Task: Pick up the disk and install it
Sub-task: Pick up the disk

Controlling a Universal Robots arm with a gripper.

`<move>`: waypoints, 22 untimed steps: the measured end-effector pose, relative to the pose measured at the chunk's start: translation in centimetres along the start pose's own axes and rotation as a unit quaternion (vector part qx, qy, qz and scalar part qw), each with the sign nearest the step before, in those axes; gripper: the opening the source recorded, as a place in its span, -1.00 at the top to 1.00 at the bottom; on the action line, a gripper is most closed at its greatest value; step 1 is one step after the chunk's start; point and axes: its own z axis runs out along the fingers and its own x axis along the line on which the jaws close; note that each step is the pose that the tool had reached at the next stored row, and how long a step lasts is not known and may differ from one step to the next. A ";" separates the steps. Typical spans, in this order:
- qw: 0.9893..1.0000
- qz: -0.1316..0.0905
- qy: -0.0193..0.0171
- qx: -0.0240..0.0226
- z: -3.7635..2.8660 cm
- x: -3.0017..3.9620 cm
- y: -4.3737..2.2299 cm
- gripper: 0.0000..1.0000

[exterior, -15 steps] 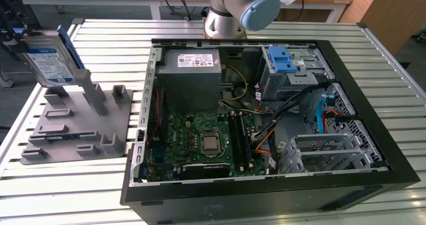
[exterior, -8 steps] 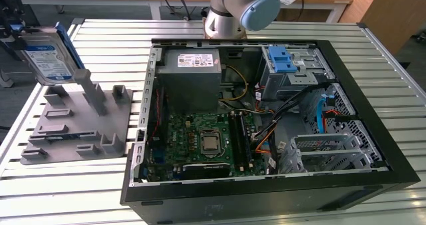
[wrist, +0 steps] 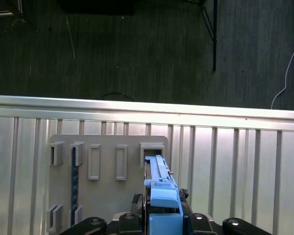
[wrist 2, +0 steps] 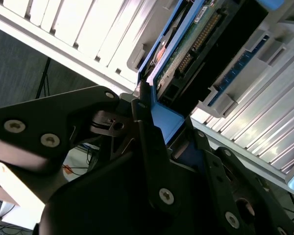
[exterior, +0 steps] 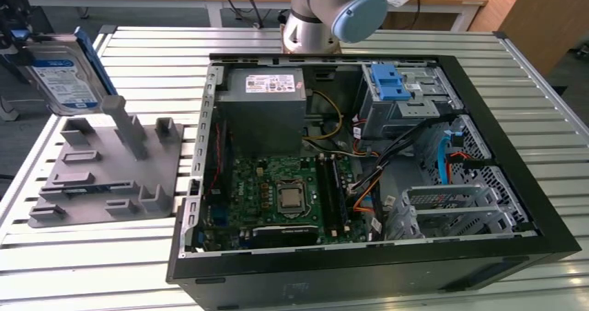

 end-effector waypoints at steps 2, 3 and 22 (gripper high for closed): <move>1.000 0.000 0.000 0.000 -0.16 0.00 0.00 0.27; 1.000 0.000 0.000 0.000 -0.27 0.00 0.00 0.27; 1.000 0.000 0.000 0.000 -2.60 -0.08 0.00 0.27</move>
